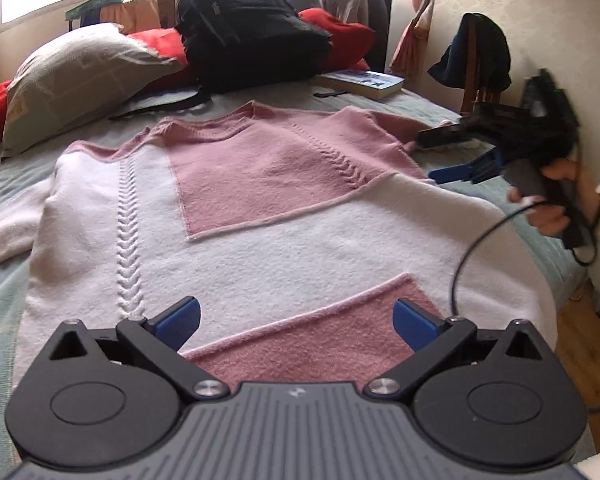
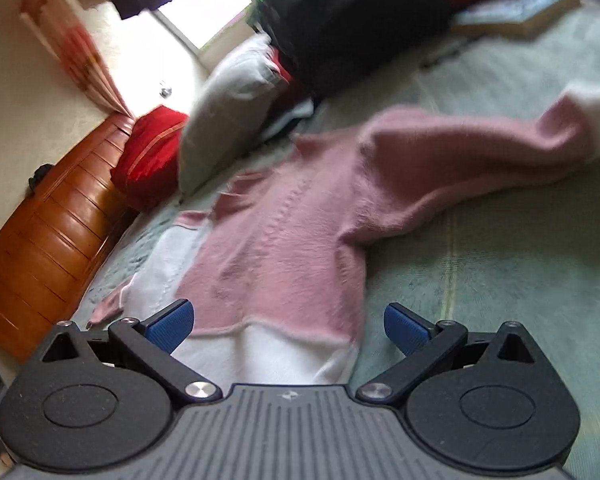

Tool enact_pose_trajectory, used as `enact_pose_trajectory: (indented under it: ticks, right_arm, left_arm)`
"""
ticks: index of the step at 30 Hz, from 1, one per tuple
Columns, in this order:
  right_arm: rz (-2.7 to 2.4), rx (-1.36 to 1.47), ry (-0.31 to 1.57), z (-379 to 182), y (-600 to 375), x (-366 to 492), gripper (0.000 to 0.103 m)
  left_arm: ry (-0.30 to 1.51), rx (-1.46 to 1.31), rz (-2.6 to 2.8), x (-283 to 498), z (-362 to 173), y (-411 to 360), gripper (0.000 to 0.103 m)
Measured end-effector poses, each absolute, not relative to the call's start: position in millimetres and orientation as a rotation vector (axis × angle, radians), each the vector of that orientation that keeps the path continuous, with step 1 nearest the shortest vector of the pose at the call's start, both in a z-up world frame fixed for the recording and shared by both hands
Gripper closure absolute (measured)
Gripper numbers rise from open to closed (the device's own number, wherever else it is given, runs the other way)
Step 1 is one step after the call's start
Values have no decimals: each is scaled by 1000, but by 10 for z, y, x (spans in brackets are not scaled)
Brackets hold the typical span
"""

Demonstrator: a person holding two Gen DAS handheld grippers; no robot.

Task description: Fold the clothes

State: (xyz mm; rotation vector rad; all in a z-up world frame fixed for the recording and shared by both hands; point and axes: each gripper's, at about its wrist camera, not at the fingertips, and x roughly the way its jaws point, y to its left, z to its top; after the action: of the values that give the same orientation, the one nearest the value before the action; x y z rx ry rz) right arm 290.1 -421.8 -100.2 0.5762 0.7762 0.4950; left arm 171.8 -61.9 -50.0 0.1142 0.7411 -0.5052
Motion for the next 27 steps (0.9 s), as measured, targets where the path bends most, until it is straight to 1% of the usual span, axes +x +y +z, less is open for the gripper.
enact_pose_trajectory:
  ticks: [3, 4, 5, 9, 10, 11, 14, 17, 18, 20, 22, 24, 25, 27]
  right_arm:
    - [500, 590, 769, -1098, -4204, 3128, 1]
    - [476, 576, 768, -1094, -4193, 3183, 7]
    - [451, 561, 767, -1090, -4183, 3238, 23]
    - [383, 564, 767, -1099, -4226, 3401, 55]
    - [363, 554, 770, -1102, -4239, 3416, 74]
    - [346, 549, 770, -1104, -4252, 3429, 81]
    - [307, 550, 745, -1090, -4282, 3433, 83]
    - [273, 501, 748, -1029, -4278, 3413, 82]
    - [248, 472, 762, -990, -4265, 3390, 79]
    - [226, 419, 775, -852, -4225, 3276, 67]
    - [254, 371, 763, -673, -4147, 3098, 66]
    - [360, 373, 749, -514, -4017, 2887, 59]
    - [420, 387, 761, -493, -3945, 2824, 54]
    - [507, 423, 817, -539, -3780, 2758, 53]
  left_arm:
    - [760, 111, -481, 1782, -564, -596, 1]
    - [766, 110, -473, 1803, -585, -589, 1]
    - [769, 110, -467, 1821, -601, -585, 1]
    - [778, 120, -461, 1879, -665, -587, 1]
    - [779, 122, -460, 1888, -677, -590, 1]
    - [779, 123, -461, 1892, -682, -591, 1]
    - [771, 114, -463, 1883, -670, -573, 1]
    - [767, 97, -463, 1882, -655, -541, 1]
    - [763, 99, -458, 1875, -643, -525, 1]
    - [754, 103, -447, 1861, -620, -493, 1]
    - [746, 104, -442, 1843, -595, -452, 1]
    - [742, 102, -444, 1840, -582, -409, 1]
    - [740, 104, -438, 1850, -577, -388, 1]
    - [746, 95, -429, 1885, -586, -348, 1]
